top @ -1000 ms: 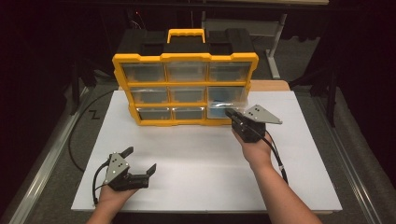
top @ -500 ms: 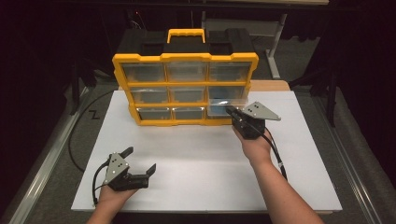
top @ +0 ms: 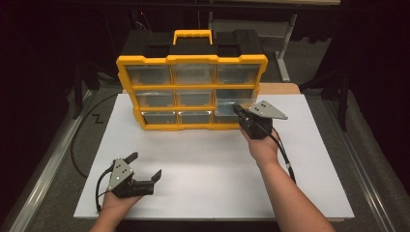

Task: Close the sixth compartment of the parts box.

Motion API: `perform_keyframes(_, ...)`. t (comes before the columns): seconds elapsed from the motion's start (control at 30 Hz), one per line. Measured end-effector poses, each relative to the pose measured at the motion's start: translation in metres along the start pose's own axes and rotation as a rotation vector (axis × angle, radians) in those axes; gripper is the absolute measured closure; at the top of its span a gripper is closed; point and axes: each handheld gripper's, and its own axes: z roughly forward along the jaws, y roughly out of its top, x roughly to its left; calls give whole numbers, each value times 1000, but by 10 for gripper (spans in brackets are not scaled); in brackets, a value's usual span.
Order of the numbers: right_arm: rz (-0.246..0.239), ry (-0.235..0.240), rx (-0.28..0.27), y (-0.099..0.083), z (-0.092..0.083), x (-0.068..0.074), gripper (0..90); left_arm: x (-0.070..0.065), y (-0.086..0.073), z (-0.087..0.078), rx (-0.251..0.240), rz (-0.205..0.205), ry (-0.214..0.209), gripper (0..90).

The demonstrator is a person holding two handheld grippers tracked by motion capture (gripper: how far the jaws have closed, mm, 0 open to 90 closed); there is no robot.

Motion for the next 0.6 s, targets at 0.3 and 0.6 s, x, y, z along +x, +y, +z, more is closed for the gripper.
perform_keyframes(0.3,-3,-22,1,3,11,-6,900,0,0,0,1,-3,0,3)
perform_keyframes(0.6,14,-54,10,7,23,-14,900,0,0,0,0,-1,-3,3)
